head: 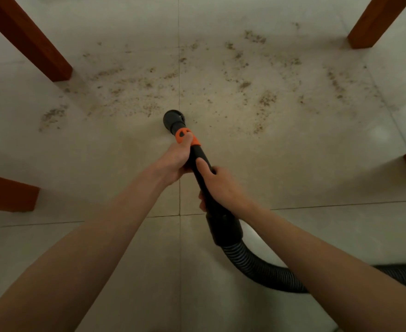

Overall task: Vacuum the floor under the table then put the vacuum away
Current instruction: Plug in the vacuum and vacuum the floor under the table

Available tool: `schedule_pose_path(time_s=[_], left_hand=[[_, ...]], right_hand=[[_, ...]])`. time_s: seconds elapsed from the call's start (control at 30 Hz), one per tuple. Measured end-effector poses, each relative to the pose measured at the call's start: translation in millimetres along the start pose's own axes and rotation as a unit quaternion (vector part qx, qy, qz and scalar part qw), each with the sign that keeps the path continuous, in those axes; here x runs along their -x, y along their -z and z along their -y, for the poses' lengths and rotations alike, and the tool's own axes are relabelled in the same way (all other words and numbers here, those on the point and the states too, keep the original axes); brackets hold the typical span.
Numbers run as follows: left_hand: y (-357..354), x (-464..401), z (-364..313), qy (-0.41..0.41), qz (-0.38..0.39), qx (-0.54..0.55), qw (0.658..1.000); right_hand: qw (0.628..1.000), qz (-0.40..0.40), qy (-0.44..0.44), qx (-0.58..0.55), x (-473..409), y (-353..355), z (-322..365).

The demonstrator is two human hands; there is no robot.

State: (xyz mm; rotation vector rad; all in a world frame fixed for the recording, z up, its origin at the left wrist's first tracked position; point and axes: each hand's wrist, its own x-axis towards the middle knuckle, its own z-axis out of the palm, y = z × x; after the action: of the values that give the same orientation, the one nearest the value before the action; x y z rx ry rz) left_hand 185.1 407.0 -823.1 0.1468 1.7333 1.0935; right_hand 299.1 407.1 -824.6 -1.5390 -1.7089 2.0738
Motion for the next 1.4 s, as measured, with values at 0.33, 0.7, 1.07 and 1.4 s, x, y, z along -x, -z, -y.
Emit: schedule_pose_path(time_s=[0.33, 0.7, 1.07, 1.4], left_hand=[[-31.4, -2.0, 0.0, 0.04, 0.025, -0.024, 0.999], [-112.2, 23.8, 5.0, 0.083, 0.089, 0.038, 0.992], [-143.8, 28.5, -0.3, 0.083, 0.054, 0.084, 0.992], [-164.4, 25.7, 3.6, 0.045, 0.098, 0.056, 0.993]], right_hand=[[0.992, -0.023, -0.004, 0.124, 6.6, 32.0, -4.0], [0.982, -0.03, -0.008, 0.185, 47.0, 125.9, -6.8], [0.991, -0.037, -0.007, 0.132, 44.0, 146.5, -7.6], [0.995, -0.062, -0.032, 0.07, 49.8, 169.8, -17.1]])
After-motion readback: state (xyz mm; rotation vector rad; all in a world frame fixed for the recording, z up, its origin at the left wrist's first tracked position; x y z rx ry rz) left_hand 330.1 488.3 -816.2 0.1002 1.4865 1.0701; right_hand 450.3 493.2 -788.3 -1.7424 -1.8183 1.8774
